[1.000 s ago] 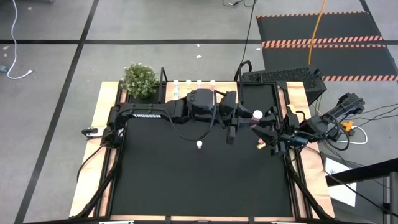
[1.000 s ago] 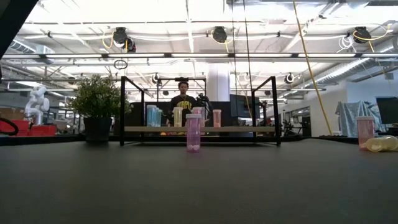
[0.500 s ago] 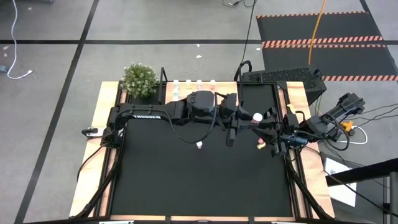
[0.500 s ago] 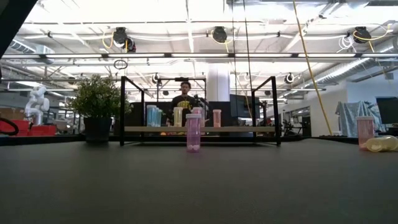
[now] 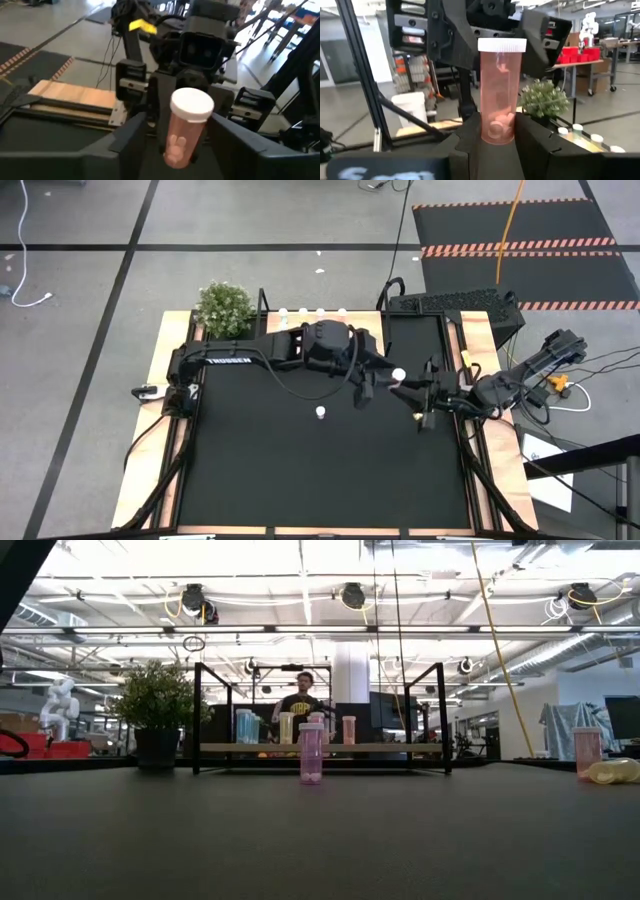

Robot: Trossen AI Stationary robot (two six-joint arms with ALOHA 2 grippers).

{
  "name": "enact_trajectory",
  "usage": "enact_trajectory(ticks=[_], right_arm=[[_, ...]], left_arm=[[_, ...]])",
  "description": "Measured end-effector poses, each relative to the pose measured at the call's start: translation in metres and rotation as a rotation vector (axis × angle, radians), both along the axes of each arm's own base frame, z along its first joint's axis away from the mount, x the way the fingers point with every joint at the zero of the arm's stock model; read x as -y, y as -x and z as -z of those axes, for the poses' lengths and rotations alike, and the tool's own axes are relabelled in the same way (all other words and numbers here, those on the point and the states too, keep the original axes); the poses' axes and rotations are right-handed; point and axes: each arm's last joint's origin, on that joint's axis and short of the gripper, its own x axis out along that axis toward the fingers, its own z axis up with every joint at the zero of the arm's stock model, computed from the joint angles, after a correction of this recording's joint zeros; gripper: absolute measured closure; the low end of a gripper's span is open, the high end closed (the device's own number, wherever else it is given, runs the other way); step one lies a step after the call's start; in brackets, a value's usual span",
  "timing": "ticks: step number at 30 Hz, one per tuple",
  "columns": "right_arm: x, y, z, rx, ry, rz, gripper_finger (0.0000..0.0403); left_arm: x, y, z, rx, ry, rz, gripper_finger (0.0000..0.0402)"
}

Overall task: Pick and place medicine bottles onto shelf by color
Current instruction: Put the bottom center orange pill bottle on the shelf

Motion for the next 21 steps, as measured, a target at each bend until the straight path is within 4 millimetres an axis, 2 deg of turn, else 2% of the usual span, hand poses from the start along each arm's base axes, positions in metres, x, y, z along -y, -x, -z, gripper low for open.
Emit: enact_trajectory(ticks=[5,10,16,21], right_arm=[[0.0,0.0,0.01,-0.091,0.03,0.022,0.0308],[0.003,0.0,0.024,-0.216,0.075,0.056,0.0307],[0.008,-0.001,0.041,-0.365,0.125,0.083,0.0307],[0.009,0.0,0.045,-0.403,0.105,0.074,0.0307]], left_arm=[[-0.002,0.002,0.001,-0.019,-0.051,0.007,0.0125],[0.0,0.005,0.0,-0.037,-0.052,0.052,0.0087],[0.0,-0.004,0.034,-0.224,-0.104,0.067,0.0094],[0.0,-0.008,0.049,-0.295,-0.159,0.071,0.0119]])
